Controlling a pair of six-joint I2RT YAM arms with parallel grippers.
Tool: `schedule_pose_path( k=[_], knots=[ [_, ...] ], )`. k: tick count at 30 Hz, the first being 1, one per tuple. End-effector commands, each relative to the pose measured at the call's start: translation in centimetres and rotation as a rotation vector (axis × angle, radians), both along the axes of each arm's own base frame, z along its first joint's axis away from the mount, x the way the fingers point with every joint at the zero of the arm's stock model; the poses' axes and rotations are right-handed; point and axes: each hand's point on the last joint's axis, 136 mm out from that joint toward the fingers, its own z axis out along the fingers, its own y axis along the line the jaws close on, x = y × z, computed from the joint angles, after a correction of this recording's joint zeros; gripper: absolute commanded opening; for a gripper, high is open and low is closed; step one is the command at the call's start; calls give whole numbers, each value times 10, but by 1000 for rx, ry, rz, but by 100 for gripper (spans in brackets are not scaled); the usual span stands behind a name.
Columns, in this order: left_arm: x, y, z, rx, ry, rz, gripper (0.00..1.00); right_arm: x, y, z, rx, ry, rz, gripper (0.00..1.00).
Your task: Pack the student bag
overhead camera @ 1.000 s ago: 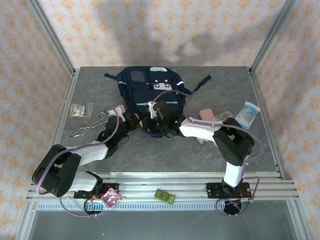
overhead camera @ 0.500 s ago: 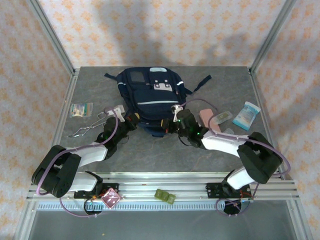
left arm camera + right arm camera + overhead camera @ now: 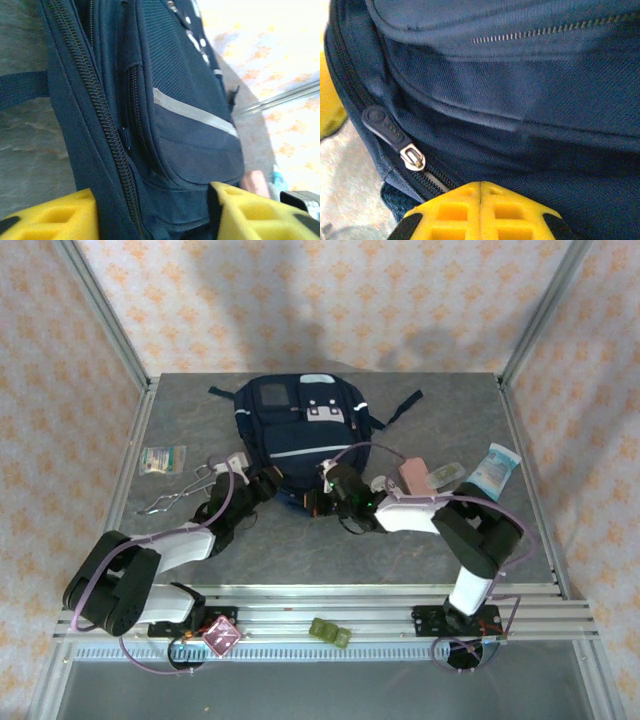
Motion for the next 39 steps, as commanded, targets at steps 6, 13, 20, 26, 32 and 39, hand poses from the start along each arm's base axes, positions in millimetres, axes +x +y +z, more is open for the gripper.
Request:
schedule_pose_path(
  k=[6,13,20,26,32,39],
  knots=[
    [-39,10,-43,10,167,52,59,-28,14,-24,-50,77,130,7],
    [-50,11,-69,61,249,50,48,0,23,35,82,65,64,29],
    [-59,18,-78,87,239,57,26,27,13,28,93,239,-58,37],
    [-62,19,-91,114,273,42,10,21,26,13,70,323,5,24],
    [-63,14,-93,87,259,21,4,-14,43,-7,-1,301,181,2],
    [-56,10,-86,80,227,13,0,-35,21,-67,-214,253,194,0]
  ],
)
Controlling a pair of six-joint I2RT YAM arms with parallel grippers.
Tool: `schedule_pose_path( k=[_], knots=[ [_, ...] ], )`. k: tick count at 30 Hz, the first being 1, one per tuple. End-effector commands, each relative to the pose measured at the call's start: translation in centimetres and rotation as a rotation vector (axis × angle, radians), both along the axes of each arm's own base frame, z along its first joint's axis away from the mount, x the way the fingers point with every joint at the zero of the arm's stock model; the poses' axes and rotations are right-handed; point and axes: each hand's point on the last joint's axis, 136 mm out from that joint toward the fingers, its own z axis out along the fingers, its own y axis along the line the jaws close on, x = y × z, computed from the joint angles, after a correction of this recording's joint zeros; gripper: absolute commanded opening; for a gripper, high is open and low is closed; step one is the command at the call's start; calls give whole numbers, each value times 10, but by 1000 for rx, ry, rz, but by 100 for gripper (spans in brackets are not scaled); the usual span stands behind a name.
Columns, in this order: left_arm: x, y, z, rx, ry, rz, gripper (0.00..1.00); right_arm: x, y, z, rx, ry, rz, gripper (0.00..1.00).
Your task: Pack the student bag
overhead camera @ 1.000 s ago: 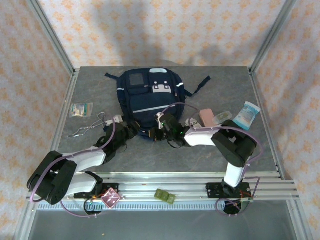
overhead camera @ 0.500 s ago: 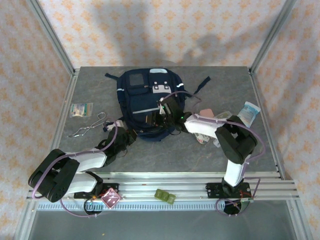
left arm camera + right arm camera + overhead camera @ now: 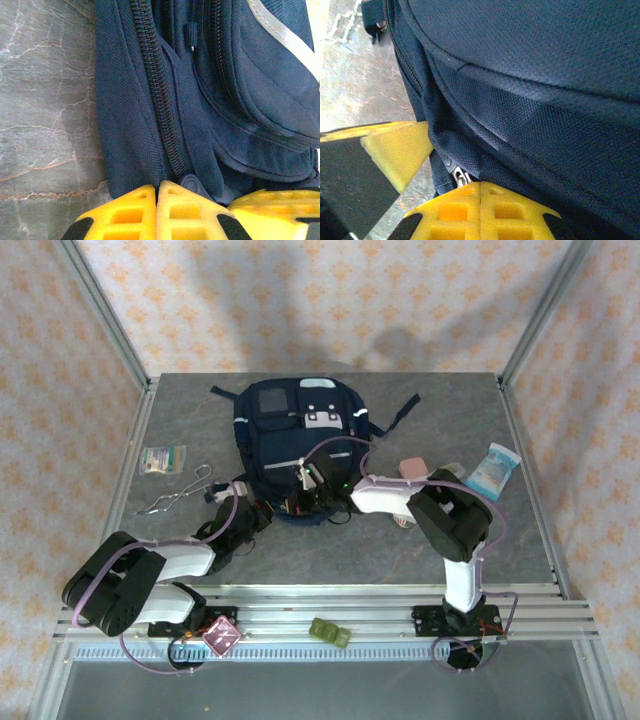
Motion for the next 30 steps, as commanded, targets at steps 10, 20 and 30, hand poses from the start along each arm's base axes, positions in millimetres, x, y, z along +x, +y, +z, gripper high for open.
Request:
schedule_pose_path(
  k=[10,20,30],
  knots=[
    [-2,12,8,-32,5,64,42,-29,-48,-109,-335,32,-30,0],
    [11,28,6,-7,31,112,62,-11,-13,-14,-106,-103,-22,14],
    [19,16,37,-89,-35,80,56,-17,-13,-26,-102,-71,-13,9]
  ],
)
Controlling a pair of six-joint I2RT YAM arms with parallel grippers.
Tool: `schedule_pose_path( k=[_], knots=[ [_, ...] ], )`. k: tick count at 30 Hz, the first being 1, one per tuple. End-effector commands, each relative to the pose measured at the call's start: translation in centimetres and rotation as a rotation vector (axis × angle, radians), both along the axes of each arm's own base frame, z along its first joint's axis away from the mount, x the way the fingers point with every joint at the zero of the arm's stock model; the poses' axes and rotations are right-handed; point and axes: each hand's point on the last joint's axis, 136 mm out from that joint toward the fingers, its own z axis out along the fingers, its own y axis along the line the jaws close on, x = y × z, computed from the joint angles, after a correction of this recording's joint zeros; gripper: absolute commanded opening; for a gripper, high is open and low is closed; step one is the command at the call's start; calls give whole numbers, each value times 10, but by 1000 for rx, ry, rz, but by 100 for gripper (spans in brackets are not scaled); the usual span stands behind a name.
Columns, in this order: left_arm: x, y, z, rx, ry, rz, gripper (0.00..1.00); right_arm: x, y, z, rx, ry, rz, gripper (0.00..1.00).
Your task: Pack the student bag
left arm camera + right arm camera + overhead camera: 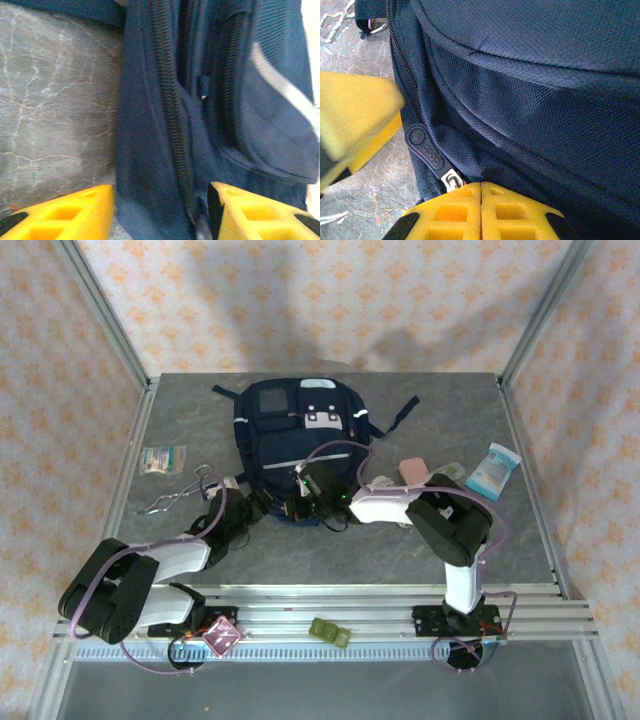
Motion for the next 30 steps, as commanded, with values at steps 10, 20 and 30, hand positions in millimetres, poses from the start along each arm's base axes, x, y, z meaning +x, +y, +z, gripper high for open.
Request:
schedule_pose_path(
  k=[10,20,30],
  knots=[
    [27,6,15,-49,-32,24,70,12,-26,66,97,-52,-99,35],
    [81,-7,14,-20,-22,-40,65,31,-57,34,43,42,-189,17],
    [106,-44,57,-207,-191,-168,0,-3,-45,12,38,38,-82,10]
  ],
)
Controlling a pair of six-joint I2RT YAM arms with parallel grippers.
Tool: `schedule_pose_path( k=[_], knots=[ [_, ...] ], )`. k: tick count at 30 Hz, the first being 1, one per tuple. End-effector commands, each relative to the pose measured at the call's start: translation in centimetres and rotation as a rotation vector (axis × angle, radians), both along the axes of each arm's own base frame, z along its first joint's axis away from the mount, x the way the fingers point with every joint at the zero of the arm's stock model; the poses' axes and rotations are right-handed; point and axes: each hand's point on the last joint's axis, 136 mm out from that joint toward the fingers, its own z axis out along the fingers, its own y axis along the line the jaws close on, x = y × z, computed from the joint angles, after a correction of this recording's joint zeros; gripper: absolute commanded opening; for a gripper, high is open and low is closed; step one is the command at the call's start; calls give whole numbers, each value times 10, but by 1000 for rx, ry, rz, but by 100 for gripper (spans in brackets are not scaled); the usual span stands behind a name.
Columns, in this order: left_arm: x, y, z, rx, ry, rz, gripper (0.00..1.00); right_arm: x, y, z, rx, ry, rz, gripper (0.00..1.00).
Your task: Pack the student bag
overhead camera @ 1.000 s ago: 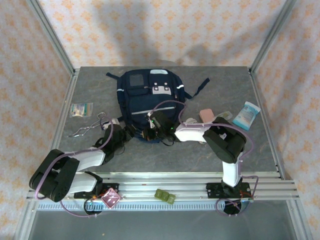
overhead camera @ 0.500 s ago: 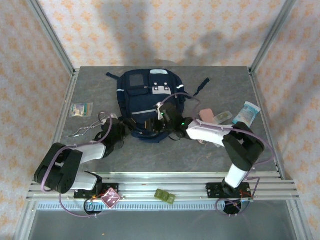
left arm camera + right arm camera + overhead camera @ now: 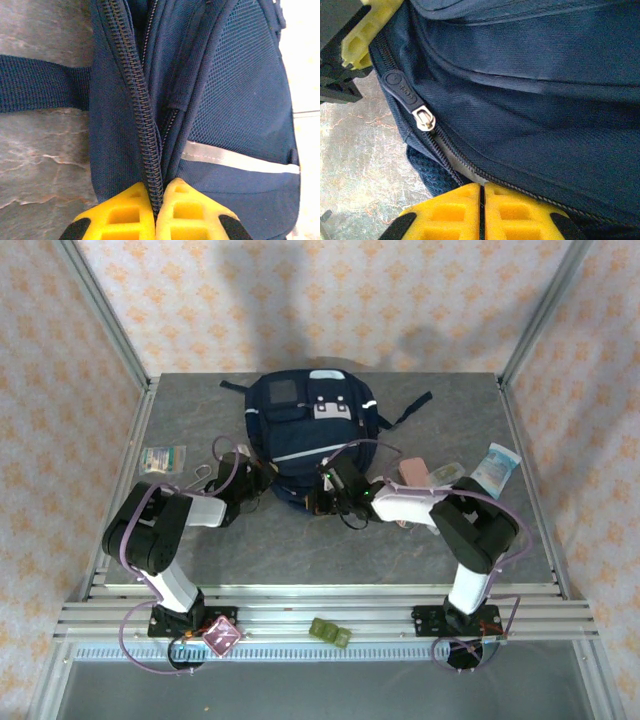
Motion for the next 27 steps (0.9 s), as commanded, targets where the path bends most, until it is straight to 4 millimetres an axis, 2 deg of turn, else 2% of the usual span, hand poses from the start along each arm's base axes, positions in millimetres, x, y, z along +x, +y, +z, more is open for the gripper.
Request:
schedule_pose_path(
  k=[1,3,8,12,16,21,24,27],
  knots=[
    [13,-23,61,-125,-189,-87,0,-14,9,7,31,-36,55,9],
    [13,-26,85,-172,-249,-92,0,-13,9,4,15,-51,56,10],
    [6,-36,144,-354,-388,-118,0,-6,4,-31,-86,-59,5,10],
    [0,-39,166,-425,-428,-133,0,11,-4,-38,-117,-83,-101,10],
    [-10,-41,174,-462,-442,-147,0,27,-7,-22,-74,-115,-174,11],
    [-25,-46,187,-560,-469,-182,0,47,-13,-11,-15,-84,-236,20],
    [-29,-49,187,-532,-479,-194,0,44,-10,3,16,-92,-207,28],
    [-28,-45,183,-463,-498,-178,0,24,-5,31,118,-109,-119,31]
  ],
)
